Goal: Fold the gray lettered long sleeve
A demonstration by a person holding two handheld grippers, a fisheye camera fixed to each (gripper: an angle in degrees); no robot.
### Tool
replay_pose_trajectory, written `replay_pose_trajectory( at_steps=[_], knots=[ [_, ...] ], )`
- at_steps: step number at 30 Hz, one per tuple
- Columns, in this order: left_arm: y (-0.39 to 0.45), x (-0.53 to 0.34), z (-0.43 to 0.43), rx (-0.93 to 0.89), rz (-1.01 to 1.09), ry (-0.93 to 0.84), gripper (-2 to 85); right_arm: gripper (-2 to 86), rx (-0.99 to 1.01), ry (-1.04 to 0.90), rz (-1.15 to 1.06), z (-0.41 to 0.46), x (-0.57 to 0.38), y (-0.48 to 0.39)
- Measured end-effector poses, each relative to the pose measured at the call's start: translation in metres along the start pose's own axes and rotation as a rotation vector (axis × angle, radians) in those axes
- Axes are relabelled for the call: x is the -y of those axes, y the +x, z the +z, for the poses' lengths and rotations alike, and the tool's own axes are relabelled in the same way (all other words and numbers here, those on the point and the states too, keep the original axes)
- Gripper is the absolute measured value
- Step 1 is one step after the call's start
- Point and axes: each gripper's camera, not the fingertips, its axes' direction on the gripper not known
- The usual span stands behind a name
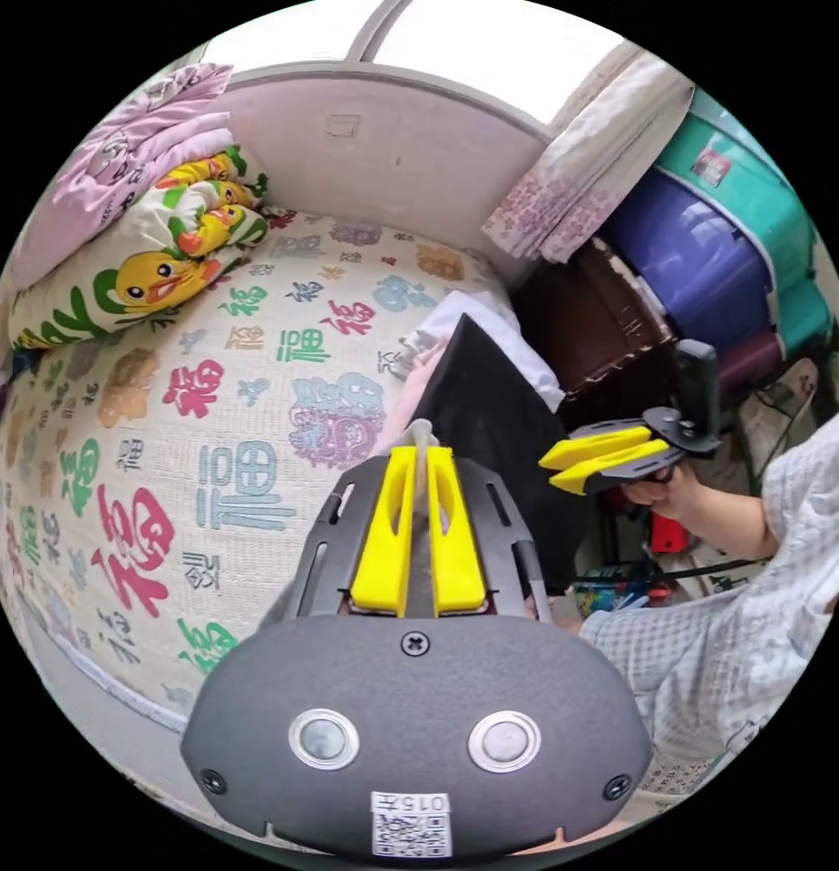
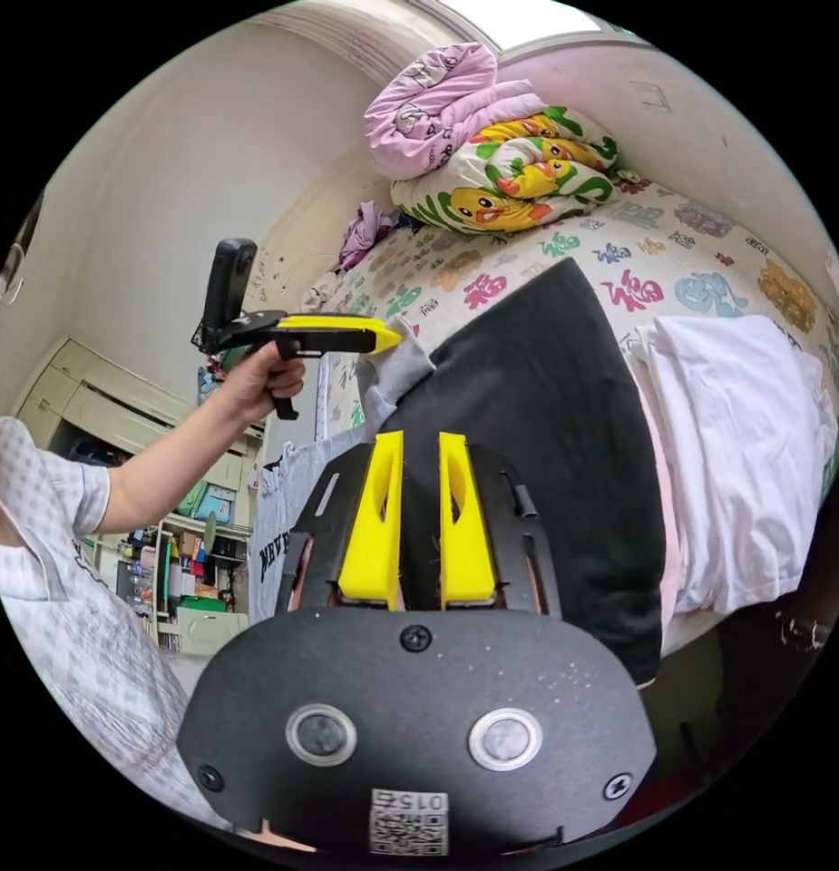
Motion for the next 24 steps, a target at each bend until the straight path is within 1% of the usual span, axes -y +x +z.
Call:
replay_pose_trajectory(
  at_steps=[2, 3, 5, 8, 10, 14, 16, 17, 18, 20, 21, 22, 23, 24],
  knots=[
    [-0.017, -0.02, -0.019, -0.174, -0.034, 0.098, 1.2, 9.4, 0.049, 0.026, -0.046, 0.003, 0.017, -0.002],
    [-0.022, -0.027, -0.024, -0.218, -0.045, 0.125, 1.0, 10.7, 0.086, 0.049, -0.082, 0.005, 0.028, -0.006],
    [-0.042, -0.058, -0.043, -0.394, -0.096, 0.234, 0.6, 13.0, 0.138, 0.074, -0.145, 0.01, 0.044, -0.014],
    [-0.061, -0.1, -0.063, -0.551, -0.124, 0.354, 0.3, 16.2, 0.282, 0.041, -0.273, 0.029, 0.069, -0.034],
    [-0.066, -0.121, -0.075, -0.573, -0.105, 0.395, 0.2, 17.1, 0.386, -0.02, -0.346, 0.052, 0.086, -0.057],
    [-0.077, -0.165, -0.096, -0.61, -0.07, 0.43, 0.2, 17.0, 0.507, -0.083, -0.48, 0.085, 0.106, -0.113],
    [-0.082, -0.185, -0.106, -0.613, -0.061, 0.442, 0.4, 15.0, 0.579, -0.153, -0.561, 0.114, 0.119, -0.159],
    [-0.085, -0.2, -0.114, -0.596, -0.072, 0.449, 0.5, 12.9, 0.598, -0.176, -0.579, 0.121, 0.122, -0.171],
    [-0.087, -0.208, -0.118, -0.579, -0.084, 0.457, 0.7, 8.6, 0.638, -0.222, -0.622, 0.131, 0.126, -0.198],
    [-0.095, -0.25, -0.136, -0.509, -0.171, 0.515, 1.4, 6.7, 0.607, -0.24, -0.679, 0.139, 0.125, -0.241],
    [-0.097, -0.263, -0.14, -0.491, -0.206, 0.535, 1.7, 6.2, 0.534, -0.218, -0.716, 0.14, 0.12, -0.272],
    [-0.1, -0.29, -0.148, -0.449, -0.304, 0.565, 2.6, 5.9, 0.442, -0.22, -0.746, 0.143, 0.113, -0.307],
    [-0.1, -0.318, -0.154, -0.414, -0.416, 0.588, 4.0, 5.9, 0.395, -0.225, -0.762, 0.145, 0.108, -0.325],
    [-0.099, -0.332, -0.157, -0.398, -0.465, 0.598, 5.0, 5.7, 0.3, -0.23, -0.794, 0.149, 0.097, -0.362]
  ],
)
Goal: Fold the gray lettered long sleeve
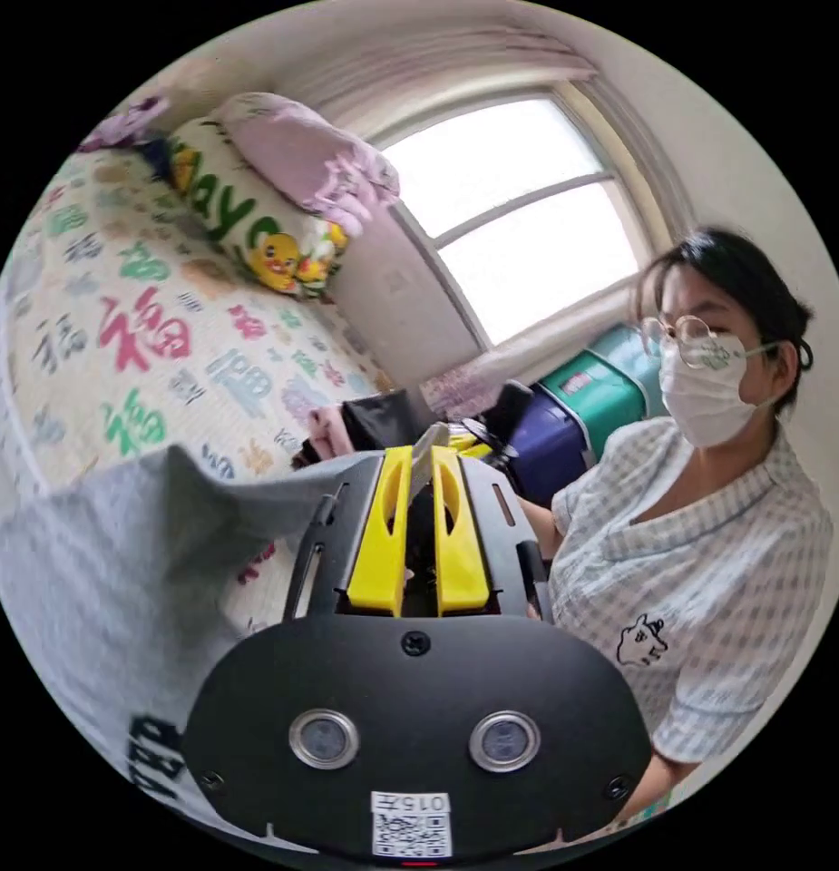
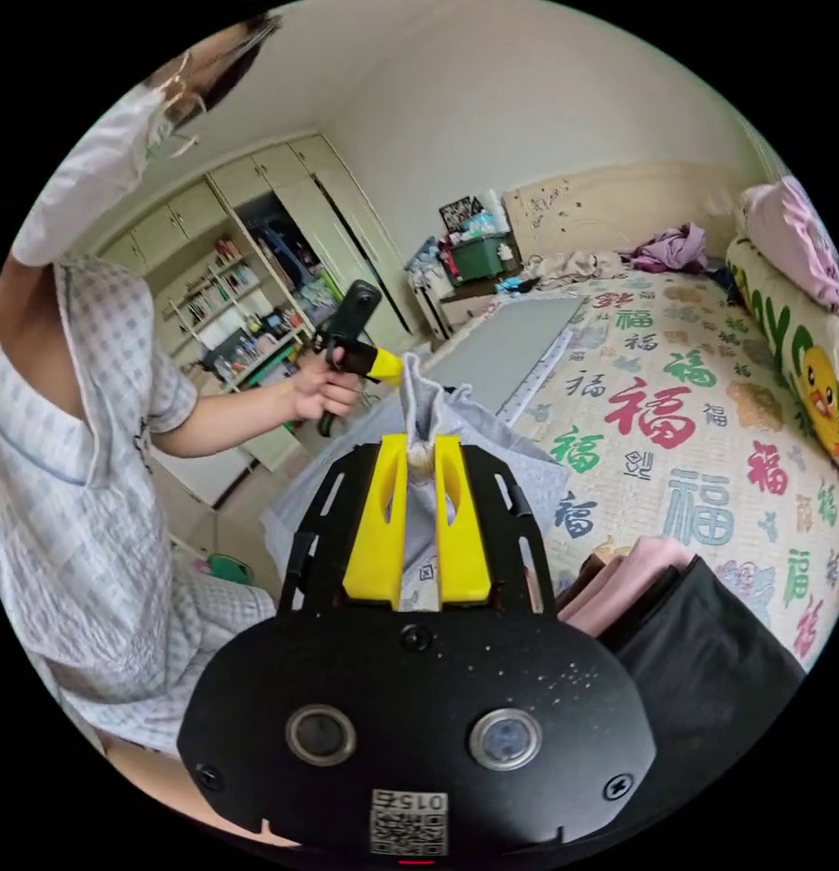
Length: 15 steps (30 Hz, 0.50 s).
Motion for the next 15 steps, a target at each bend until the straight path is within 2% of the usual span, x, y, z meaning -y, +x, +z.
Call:
replay_pose_trajectory(
  at_steps=[3, 5, 7, 10, 15],
  knots=[
    [-0.001, -0.057, -0.042, 0.103, -0.189, 0.111, 10.5, 5.6, -0.125, -0.074, -0.106, 0.045, 0.044, -0.088],
    [-0.007, -0.102, -0.066, 0.059, -0.364, 0.175, 14.7, 5.6, -0.166, -0.105, -0.144, 0.077, 0.066, -0.138],
    [-0.012, -0.135, -0.086, -0.006, -0.45, 0.245, 16.1, 5.6, -0.184, -0.125, -0.187, 0.121, 0.094, -0.201],
    [-0.015, -0.183, -0.132, -0.032, -0.51, 0.39, 14.9, 5.6, -0.156, -0.164, -0.256, 0.177, 0.126, -0.271],
    [-0.015, -0.254, -0.202, 0.078, -0.562, 0.439, 9.4, 5.6, -0.024, -0.253, -0.347, 0.274, 0.165, -0.366]
  ],
)
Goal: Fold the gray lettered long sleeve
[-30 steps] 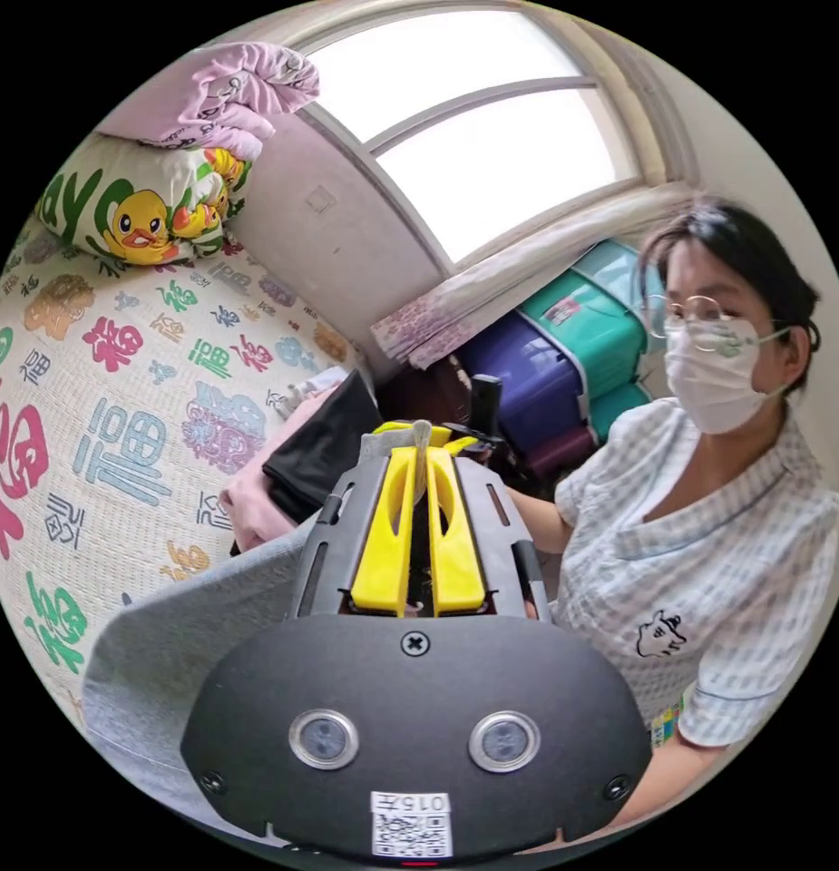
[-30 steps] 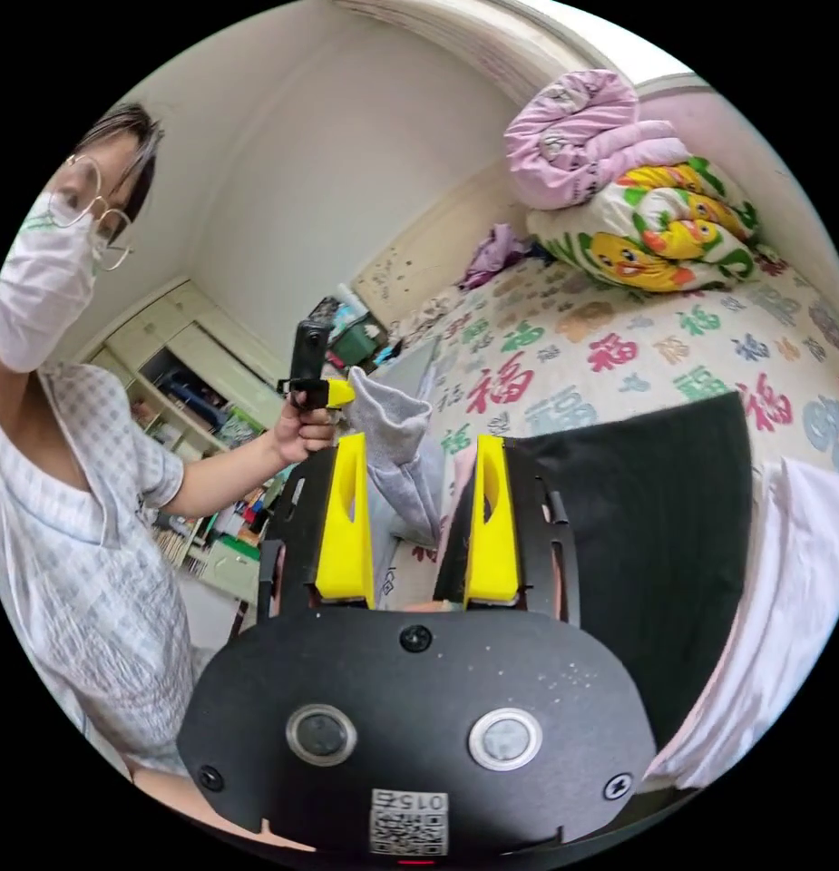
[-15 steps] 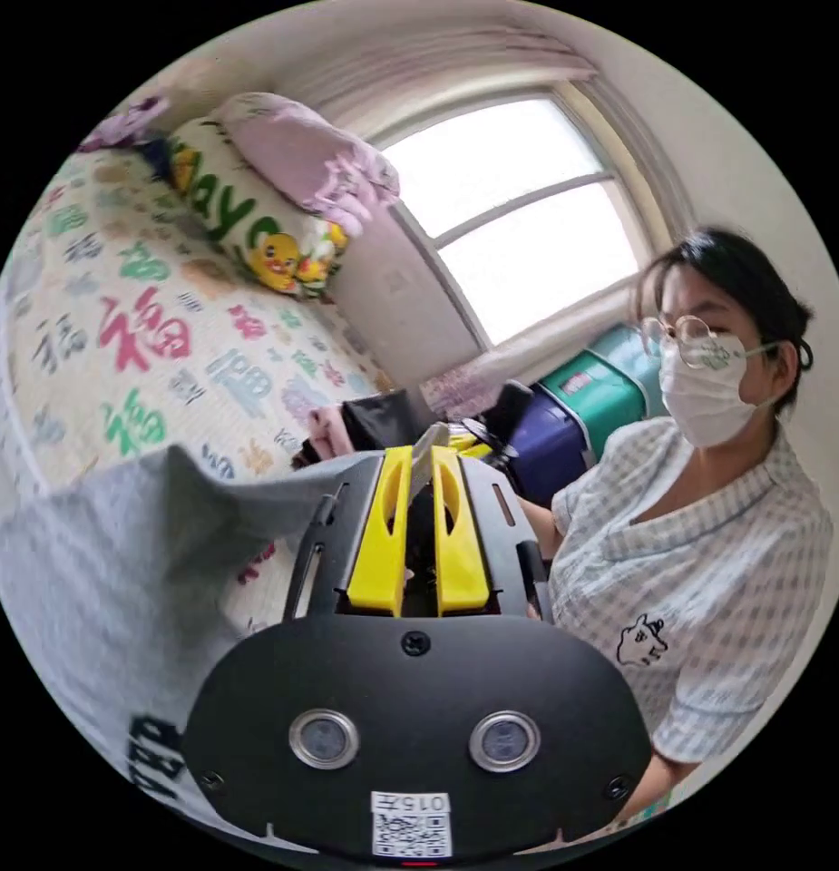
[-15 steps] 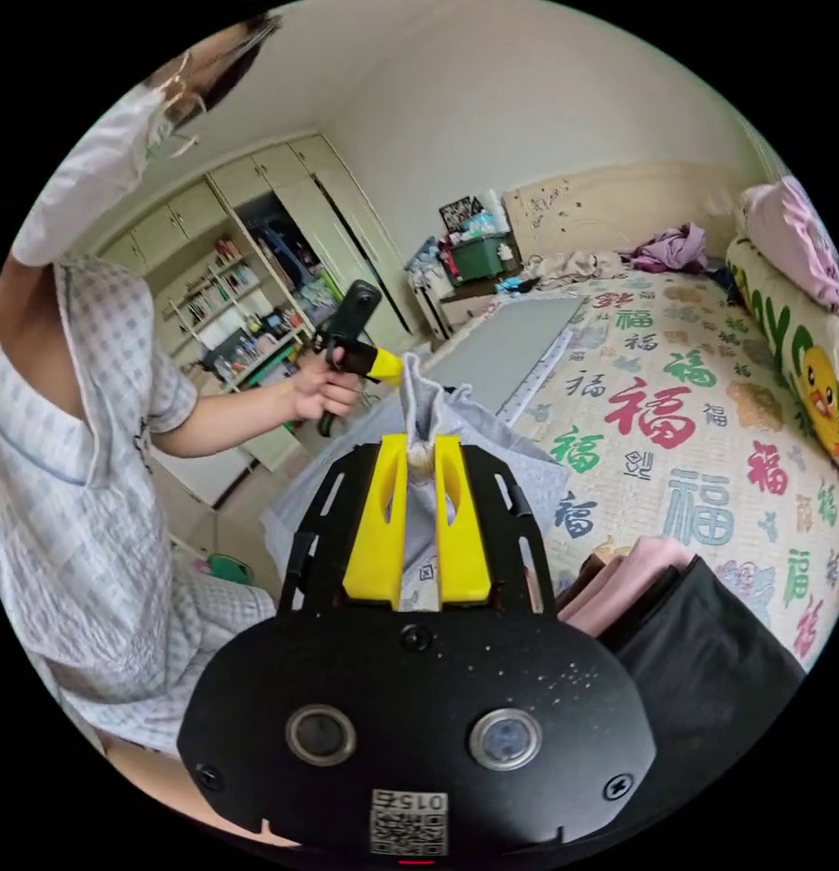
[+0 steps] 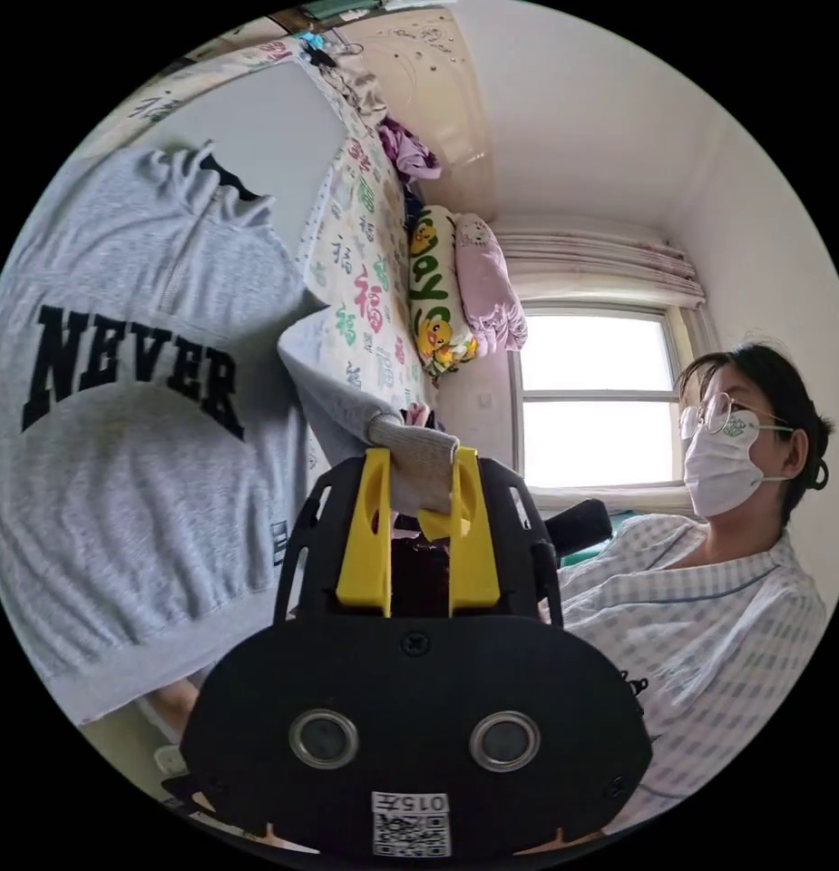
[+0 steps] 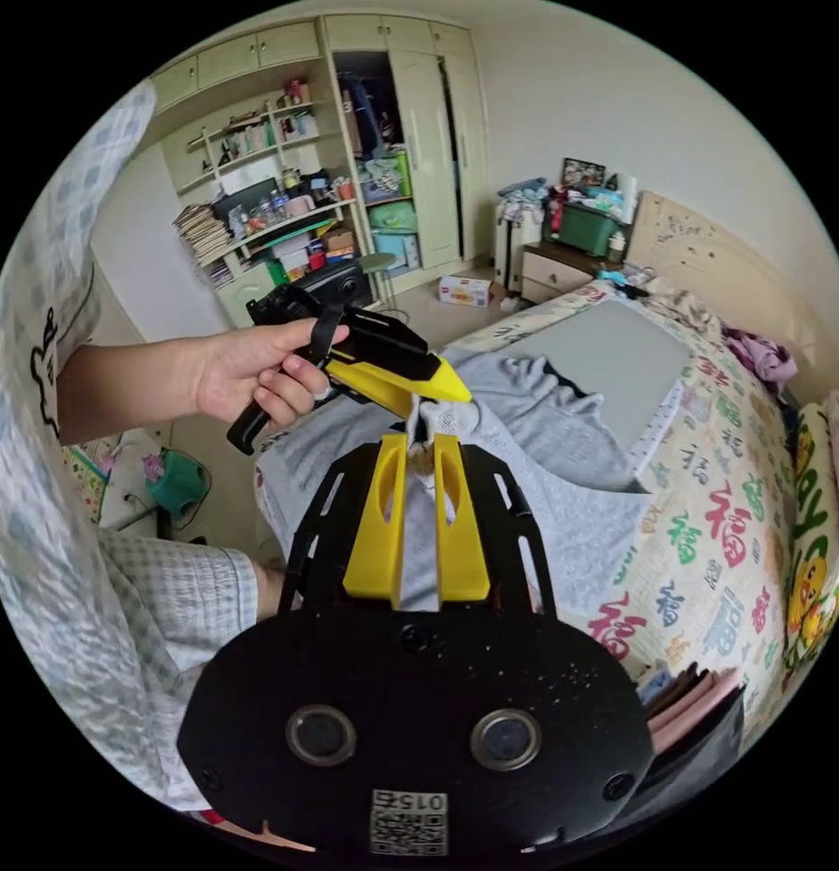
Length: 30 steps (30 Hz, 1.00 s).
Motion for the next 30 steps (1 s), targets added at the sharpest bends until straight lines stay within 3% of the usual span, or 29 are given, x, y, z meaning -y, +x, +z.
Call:
replay_pose_trajectory(
  at_steps=[7, 10, 14, 18, 23, 27, 30],
  knots=[
    [-0.089, -0.047, -0.096, 0.171, -0.179, 0.065, 5.2, 6.1, 0.251, -0.201, 0.005, 0.159, 0.069, -0.071],
    [-0.128, -0.057, -0.107, 0.235, -0.244, 0.046, 4.4, 6.5, 0.368, -0.319, 0.125, 0.21, 0.069, -0.068],
    [-0.16, -0.065, -0.123, 0.418, -0.382, 0.008, 3.9, 6.4, 0.433, -0.325, 0.353, 0.21, 0.04, -0.03],
    [-0.14, -0.047, -0.137, 0.564, -0.36, 0.036, 7.7, 7.1, 0.288, -0.305, 0.676, 0.171, -0.038, 0.058],
    [-0.08, 0.062, -0.072, 0.572, -0.028, -0.023, 9.4, 10.9, 0.119, -0.184, 1.044, 0.126, -0.136, 0.15],
    [-0.072, 0.152, 0.015, 0.546, 0.105, -0.076, 10.4, 11.6, 0.283, -0.019, 1.208, 0.14, -0.188, 0.182],
    [-0.074, 0.219, 0.091, 0.596, 0.15, -0.149, 11.1, 12.7, 0.404, 0.003, 1.31, 0.175, -0.221, 0.189]
  ],
)
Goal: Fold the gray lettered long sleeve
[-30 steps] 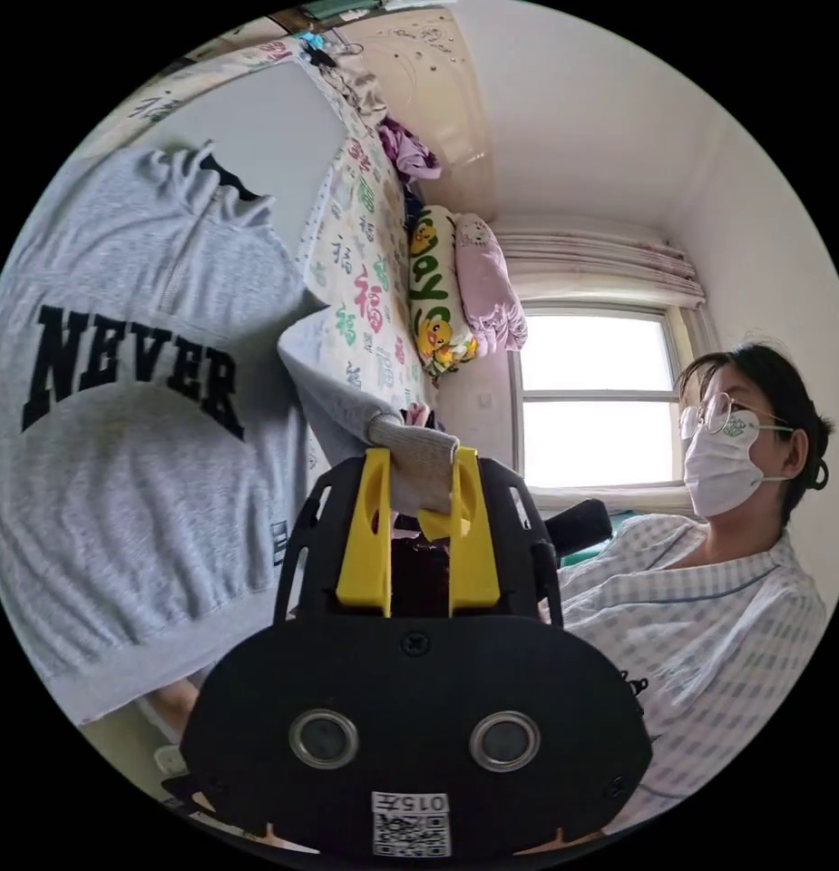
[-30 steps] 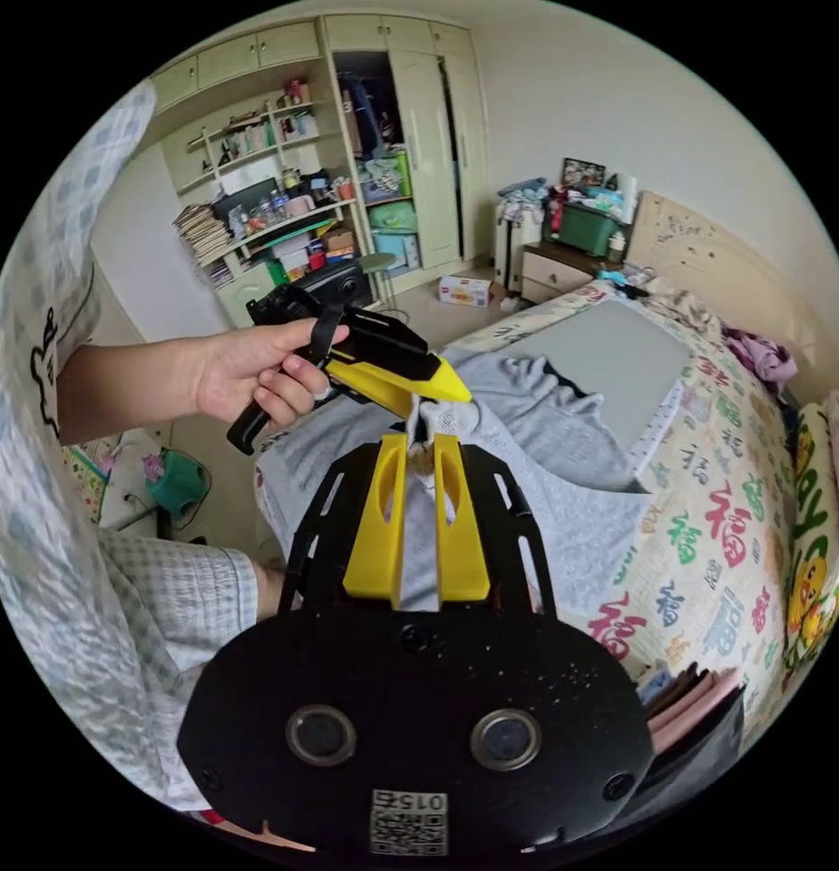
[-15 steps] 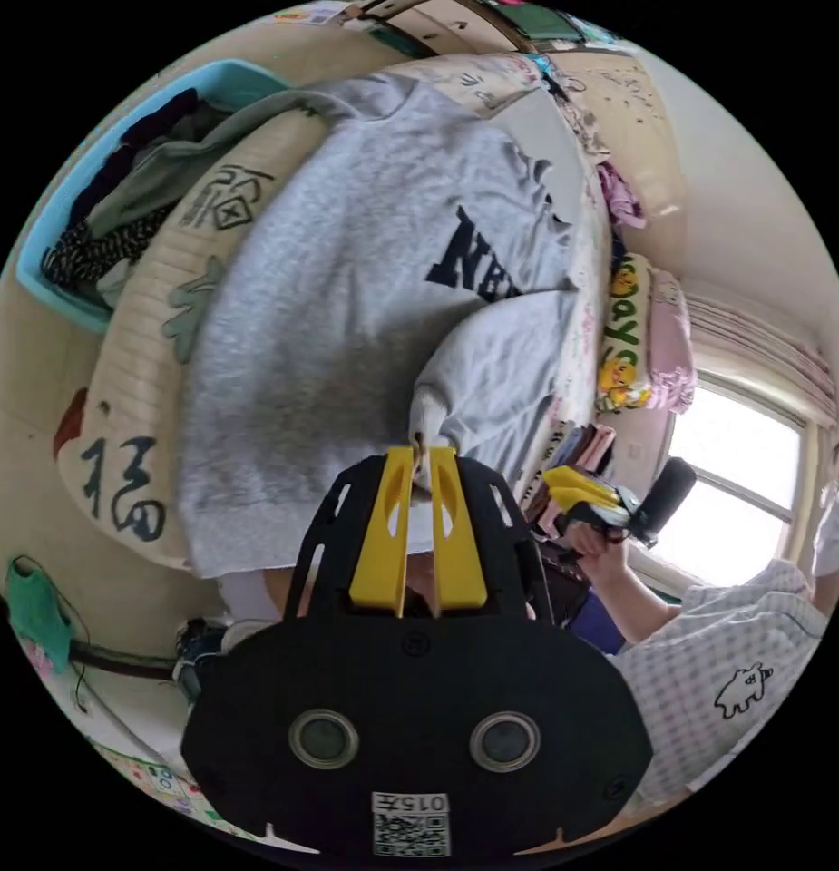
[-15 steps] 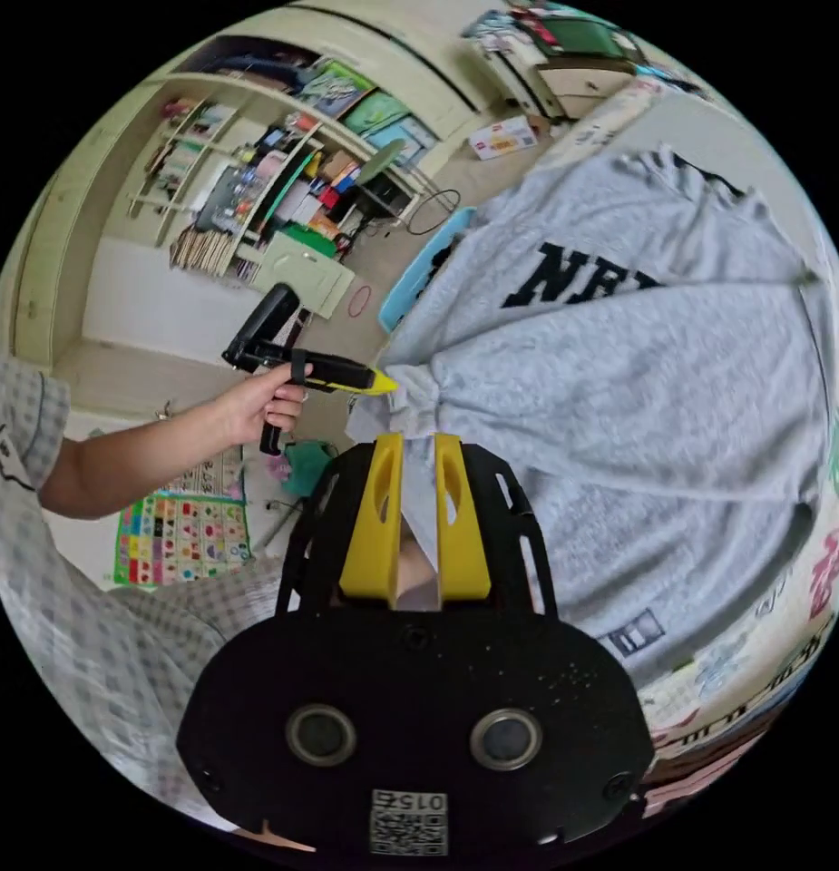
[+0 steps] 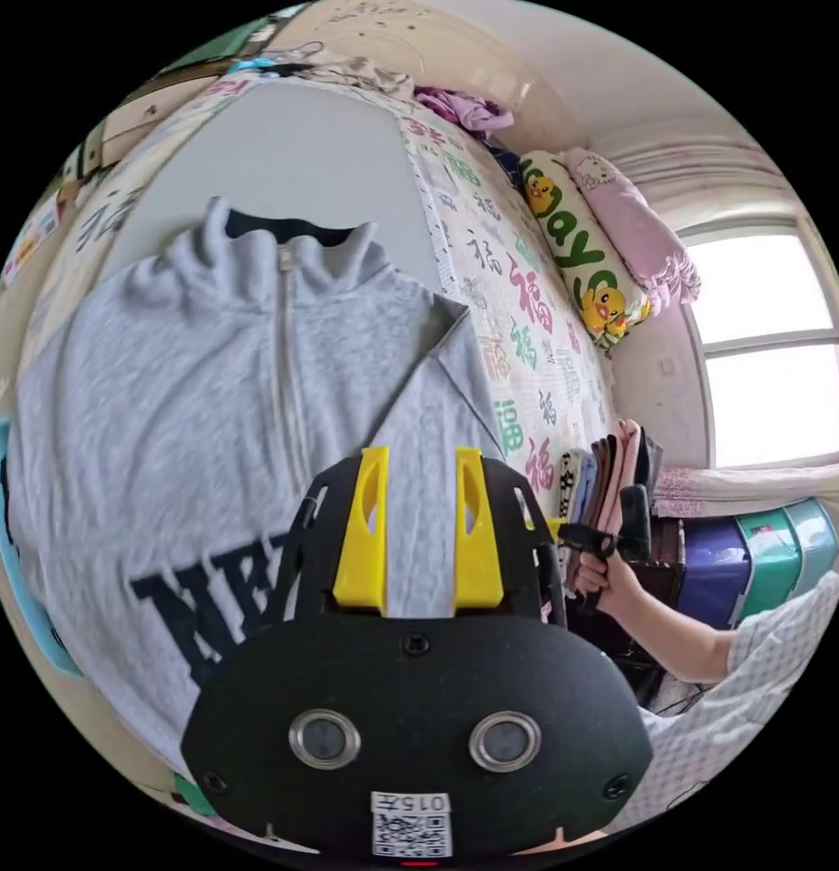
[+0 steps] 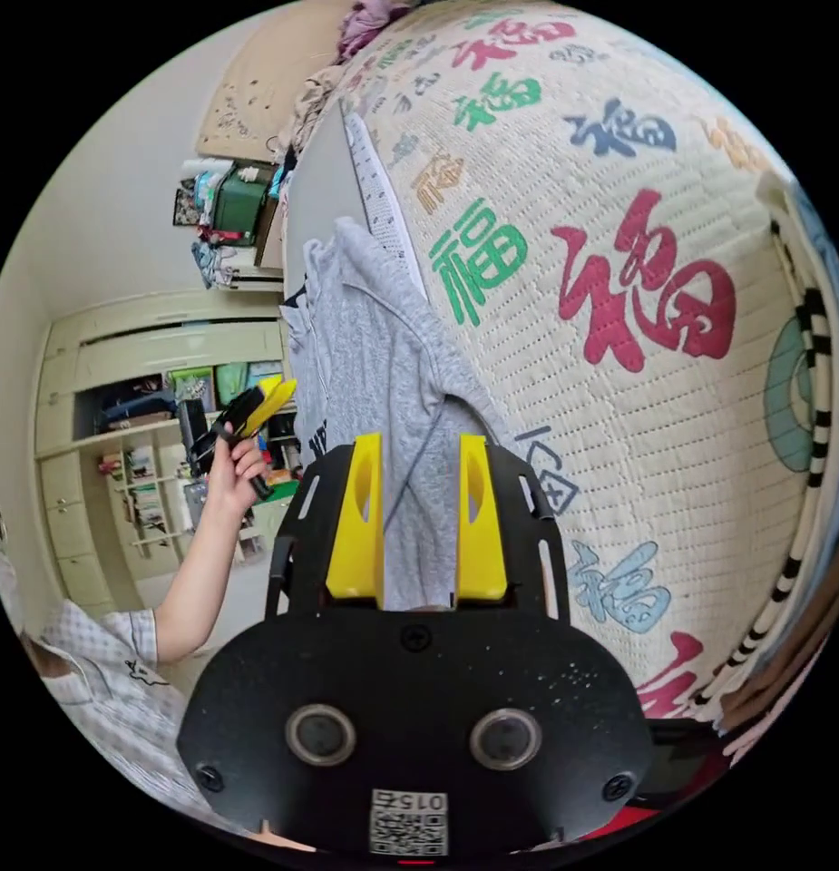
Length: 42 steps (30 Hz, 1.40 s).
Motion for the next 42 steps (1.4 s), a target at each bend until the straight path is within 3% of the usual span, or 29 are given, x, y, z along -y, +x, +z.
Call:
replay_pose_trajectory(
  at_steps=[3, 5, 10, 15, 19, 22, 29, 33, 36, 42],
  knots=[
    [0.014, 0.057, 0.046, 0.016, -0.004, -0.072, 11.7, 12.9, 0.133, 0.048, 0.116, 0.01, -0.003, 0.035],
    [0.026, 0.086, 0.069, 0.133, 0.028, -0.127, 10.2, 11.2, 0.189, 0.08, 0.143, 0.011, -0.007, 0.046],
    [0.049, 0.106, 0.078, 0.268, 0.188, -0.242, 7.8, 2.8, 0.24, 0.076, 0.163, 0.003, -0.017, 0.064],
    [0.054, 0.11, 0.072, 0.308, 0.201, -0.254, 9.0, 3.7, 0.26, -0.004, 0.11, -0.003, -0.012, 0.058],
    [0.048, 0.11, 0.078, 0.264, 0.191, -0.282, 7.5, 8.5, 0.312, 0.013, 0.139, -0.007, -0.01, 0.043],
    [0.05, 0.11, 0.071, 0.195, 0.227, -0.257, 2.5, 4.5, 0.217, 0.031, 0.151, -0.017, -0.011, 0.023],
    [0.051, 0.123, 0.075, 0.176, 0.282, -0.222, 0.4, 0.9, 0.238, 0.155, 0.2, -0.059, -0.005, -0.012],
    [0.038, 0.115, 0.086, 0.246, 0.273, -0.253, 1.7, 0.8, 0.199, 0.148, 0.189, -0.076, 0.02, -0.049],
    [0.016, 0.094, 0.053, 0.155, 0.244, -0.193, 4.1, 2.3, 0.171, 0.146, 0.142, -0.1, 0.029, -0.093],
    [-0.068, -0.027, -0.075, 0.191, 0.134, -0.163, 6.2, 5.7, -0.122, -0.084, -0.286, -0.114, 0.023, -0.272]
  ],
)
